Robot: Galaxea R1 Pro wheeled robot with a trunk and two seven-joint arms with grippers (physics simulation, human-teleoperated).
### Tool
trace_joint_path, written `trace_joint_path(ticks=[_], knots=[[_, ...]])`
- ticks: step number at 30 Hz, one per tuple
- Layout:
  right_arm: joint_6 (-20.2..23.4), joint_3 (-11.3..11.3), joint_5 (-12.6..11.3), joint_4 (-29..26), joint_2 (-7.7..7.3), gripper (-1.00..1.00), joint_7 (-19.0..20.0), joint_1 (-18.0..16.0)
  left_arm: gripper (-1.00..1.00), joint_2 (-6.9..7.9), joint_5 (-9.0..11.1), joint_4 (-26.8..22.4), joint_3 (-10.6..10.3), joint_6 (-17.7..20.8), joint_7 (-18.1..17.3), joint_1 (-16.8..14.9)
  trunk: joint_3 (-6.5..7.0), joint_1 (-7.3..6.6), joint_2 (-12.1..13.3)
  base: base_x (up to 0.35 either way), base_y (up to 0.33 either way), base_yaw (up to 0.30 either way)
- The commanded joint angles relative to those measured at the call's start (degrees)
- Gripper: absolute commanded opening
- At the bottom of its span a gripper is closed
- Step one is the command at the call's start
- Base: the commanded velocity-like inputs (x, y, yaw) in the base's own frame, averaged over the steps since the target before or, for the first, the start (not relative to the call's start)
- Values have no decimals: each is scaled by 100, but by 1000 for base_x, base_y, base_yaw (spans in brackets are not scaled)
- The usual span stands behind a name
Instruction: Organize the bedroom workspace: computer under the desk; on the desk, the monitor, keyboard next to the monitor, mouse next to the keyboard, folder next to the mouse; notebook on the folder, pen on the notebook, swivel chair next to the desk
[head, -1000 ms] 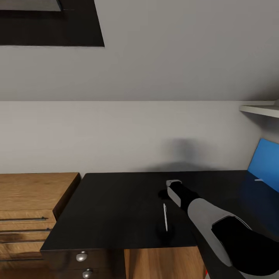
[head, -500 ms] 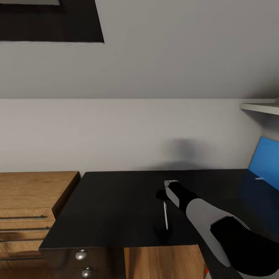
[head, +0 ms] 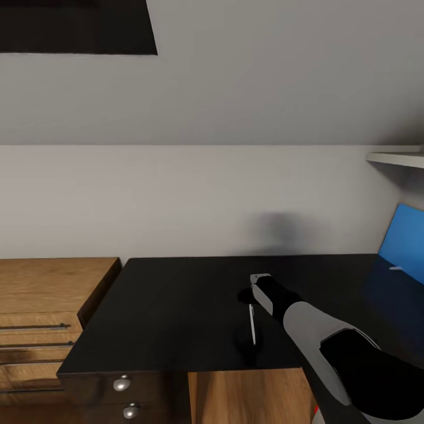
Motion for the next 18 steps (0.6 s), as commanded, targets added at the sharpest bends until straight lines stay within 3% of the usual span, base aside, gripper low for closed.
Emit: trace_joint_path(ticks=[1,2,3,4,5,7,8,18], knots=[[24,40,-61,-10,-4,100,-42,-3,100,-9,5,-65,-45,110,48,-3,-25,22,-45,0,0,0],[24,40,-61,-10,-6,100,-42,-3,100,-19,-8,-239,-49,462,47,-3,-43,44,-85,0,0,0],[24,40,-59,-12,-9,100,-42,-3,100,-9,-13,-608,-50,1214,48,-3,-61,66,-125,0,0,0],[24,40,-58,-13,-9,100,-42,-3,100,2,-13,-751,-48,1491,49,-3,-79,88,-166,0,0,0],[24,40,-56,-15,-10,100,-42,-3,100,44,-13,-1071,-36,2049,51,-3,-97,110,-206,0,0,0],[21,40,-54,-17,-10,100,-45,-3,100,143,-8,-1584,-24,2816,52,-3,-115,132,-246,0,0,0],[18,40,-53,-18,-11,100,-51,-3,100,269,1,-2202,-17,3626,53,-3,-115,132,-246,0,0,0],[27,40,-52,-26,-11,100,-60,-3,100,391,17,-3248,22,5485,53,-3,-115,132,-246,0,0,0]])
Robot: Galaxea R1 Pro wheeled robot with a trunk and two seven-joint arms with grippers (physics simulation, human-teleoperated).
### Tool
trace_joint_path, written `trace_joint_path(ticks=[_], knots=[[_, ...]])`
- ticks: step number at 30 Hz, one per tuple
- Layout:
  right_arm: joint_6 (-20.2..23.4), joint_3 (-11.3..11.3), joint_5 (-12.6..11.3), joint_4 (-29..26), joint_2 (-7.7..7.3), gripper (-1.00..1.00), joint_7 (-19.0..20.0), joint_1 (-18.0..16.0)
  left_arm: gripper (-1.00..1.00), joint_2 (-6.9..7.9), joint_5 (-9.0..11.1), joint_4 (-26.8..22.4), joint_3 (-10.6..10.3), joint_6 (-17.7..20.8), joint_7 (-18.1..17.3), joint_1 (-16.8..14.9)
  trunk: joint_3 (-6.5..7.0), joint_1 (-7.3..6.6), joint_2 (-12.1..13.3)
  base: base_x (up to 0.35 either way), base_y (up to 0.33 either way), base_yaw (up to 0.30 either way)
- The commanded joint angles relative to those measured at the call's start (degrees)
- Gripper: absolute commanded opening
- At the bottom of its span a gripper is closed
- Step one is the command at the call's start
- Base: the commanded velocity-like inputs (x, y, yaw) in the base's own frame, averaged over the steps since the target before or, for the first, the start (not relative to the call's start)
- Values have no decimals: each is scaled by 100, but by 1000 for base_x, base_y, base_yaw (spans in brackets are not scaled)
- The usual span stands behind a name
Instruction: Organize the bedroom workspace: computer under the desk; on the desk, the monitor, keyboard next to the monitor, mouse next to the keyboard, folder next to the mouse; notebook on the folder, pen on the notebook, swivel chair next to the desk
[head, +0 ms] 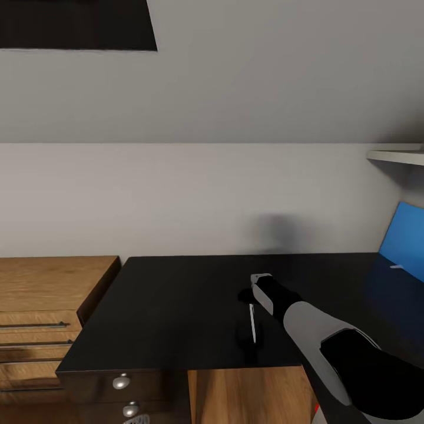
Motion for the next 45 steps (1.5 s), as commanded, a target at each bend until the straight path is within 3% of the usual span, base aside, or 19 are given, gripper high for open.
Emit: trace_joint_path(ticks=[1,8,9,11,17,23,26,27,30,45], knots=[[26,40,-61,-10,0,100,-44,-3,100,22,55,-75,-39,132,56,-3,-7,0,-4,0,0,0],[30,40,-61,-11,4,100,-44,-3,100,190,67,-667,11,1115,62,-3,-7,0,-4,0,0,0],[30,40,-61,-11,4,100,-44,-3,100,264,75,-901,29,1590,64,-3,-7,0,-4,0,0,0],[31,40,-61,-11,4,100,-45,-3,100,293,102,-1017,36,1837,64,-3,-7,0,-4,0,0,0],[32,40,-61,-11,7,100,-47,-3,100,319,249,-1144,41,2094,65,-3,-7,0,-4,0,0,0],[38,40,-61,-11,6,100,-50,-3,100,325,359,-1242,54,2673,65,-3,-7,0,-4,0,0,0],[39,40,-61,-11,0,100,-51,-3,100,327,376,-1389,183,3086,65,-3,-7,0,-4,0,0,0],[39,40,-61,-11,-1,100,-51,-3,100,324,381,-1441,328,3231,65,-3,-7,0,-4,0,0,0],[39,40,-61,-11,-1,100,-51,-3,100,324,383,-1454,349,3254,69,-3,-7,0,-4,0,0,0],[79,41,-61,-13,-1,100,-51,-3,100,324,385,-1478,356,3269,71,-3,-276,329,-605,0,0,0]])
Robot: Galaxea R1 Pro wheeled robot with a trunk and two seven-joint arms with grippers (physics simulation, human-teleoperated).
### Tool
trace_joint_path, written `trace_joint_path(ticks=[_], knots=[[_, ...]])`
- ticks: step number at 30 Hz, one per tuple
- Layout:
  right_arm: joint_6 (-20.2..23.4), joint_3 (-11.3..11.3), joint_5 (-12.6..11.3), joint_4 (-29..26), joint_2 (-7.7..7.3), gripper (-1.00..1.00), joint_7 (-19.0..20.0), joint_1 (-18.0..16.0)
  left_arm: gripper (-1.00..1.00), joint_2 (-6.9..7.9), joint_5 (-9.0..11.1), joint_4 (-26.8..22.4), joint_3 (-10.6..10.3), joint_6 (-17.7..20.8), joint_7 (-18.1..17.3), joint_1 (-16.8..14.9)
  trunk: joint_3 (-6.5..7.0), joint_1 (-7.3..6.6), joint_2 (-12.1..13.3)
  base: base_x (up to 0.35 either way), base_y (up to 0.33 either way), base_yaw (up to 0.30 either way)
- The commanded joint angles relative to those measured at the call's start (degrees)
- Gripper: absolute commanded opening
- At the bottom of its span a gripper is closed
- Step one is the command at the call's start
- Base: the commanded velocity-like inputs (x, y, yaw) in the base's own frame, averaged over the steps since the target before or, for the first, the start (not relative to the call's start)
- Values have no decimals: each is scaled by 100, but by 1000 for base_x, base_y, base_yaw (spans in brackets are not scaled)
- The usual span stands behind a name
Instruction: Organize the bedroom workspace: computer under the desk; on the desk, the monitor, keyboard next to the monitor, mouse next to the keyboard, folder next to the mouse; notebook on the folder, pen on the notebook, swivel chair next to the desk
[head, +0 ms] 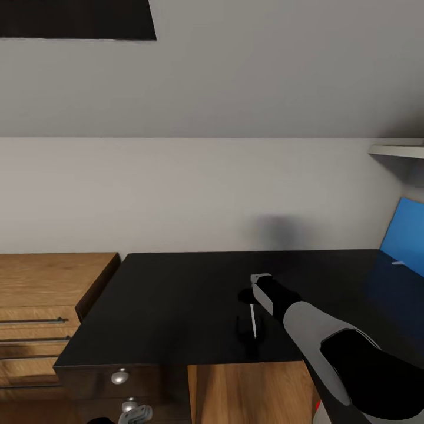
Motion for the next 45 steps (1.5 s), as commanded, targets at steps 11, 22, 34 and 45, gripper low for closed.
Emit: trace_joint_path(ticks=[11,22,34,45], knots=[[82,39,-61,-8,-1,100,-43,-4,100,7,54,-9,-28,8,54,-4,-133,154,-286,0,0,0],[82,38,-61,-8,-1,100,-43,-4,100,7,60,-9,-27,8,54,-4,-151,176,-326,0,0,0],[150,40,-61,0,14,100,-181,-4,100,7,68,-9,-28,8,54,-4,-151,176,-326,0,0,0],[186,47,-78,9,56,100,-743,-4,100,7,64,-9,-20,8,52,-4,-151,176,-326,0,0,0]])
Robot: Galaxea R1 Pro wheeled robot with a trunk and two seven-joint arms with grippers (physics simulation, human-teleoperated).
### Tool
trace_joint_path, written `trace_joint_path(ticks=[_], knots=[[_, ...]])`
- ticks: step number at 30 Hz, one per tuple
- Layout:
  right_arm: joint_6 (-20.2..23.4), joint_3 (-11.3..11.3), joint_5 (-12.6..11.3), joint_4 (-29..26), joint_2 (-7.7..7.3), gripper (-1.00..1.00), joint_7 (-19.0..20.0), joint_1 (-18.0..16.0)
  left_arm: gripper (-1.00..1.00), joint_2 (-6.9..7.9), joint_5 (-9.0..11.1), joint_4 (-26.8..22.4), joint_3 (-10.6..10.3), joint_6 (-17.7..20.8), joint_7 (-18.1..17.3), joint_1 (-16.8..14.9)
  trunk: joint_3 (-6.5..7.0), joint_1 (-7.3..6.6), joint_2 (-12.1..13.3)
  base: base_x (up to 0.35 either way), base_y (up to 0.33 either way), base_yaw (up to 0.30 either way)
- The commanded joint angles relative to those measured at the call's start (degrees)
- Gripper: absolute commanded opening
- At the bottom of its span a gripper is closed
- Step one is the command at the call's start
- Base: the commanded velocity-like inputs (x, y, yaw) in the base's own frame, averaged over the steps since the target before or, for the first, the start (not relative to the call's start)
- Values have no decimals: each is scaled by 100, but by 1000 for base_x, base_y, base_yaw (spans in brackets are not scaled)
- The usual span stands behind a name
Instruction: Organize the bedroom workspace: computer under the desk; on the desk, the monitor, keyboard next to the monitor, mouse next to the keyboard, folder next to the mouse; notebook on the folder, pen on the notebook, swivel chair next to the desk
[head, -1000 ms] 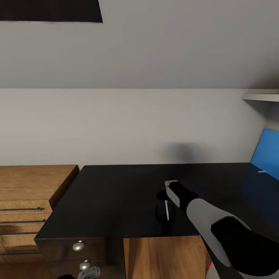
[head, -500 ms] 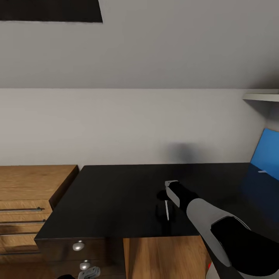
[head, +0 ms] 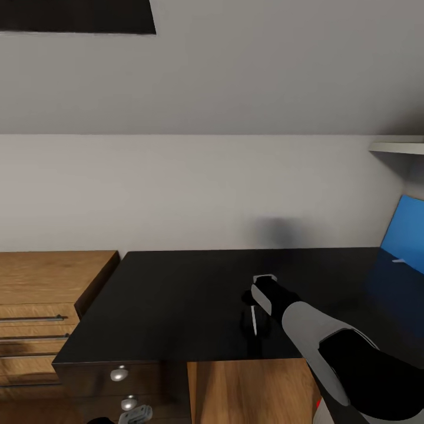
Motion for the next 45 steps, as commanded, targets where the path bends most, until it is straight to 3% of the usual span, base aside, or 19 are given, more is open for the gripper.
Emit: trace_joint_path(ticks=[1,13,45], knots=[[24,46,-59,11,5,100,-52,-4,100,7,58,-9,-23,8,55,-3,-6,0,-4,0,0,0],[25,51,-53,79,58,100,-61,-4,100,7,12,-4,-48,8,46,-3,-6,0,-4,0,0,0],[17,34,-62,67,29,100,-52,-4,100,9,16,35,-45,8,62,-3,-6,0,-4,0,28,0]])
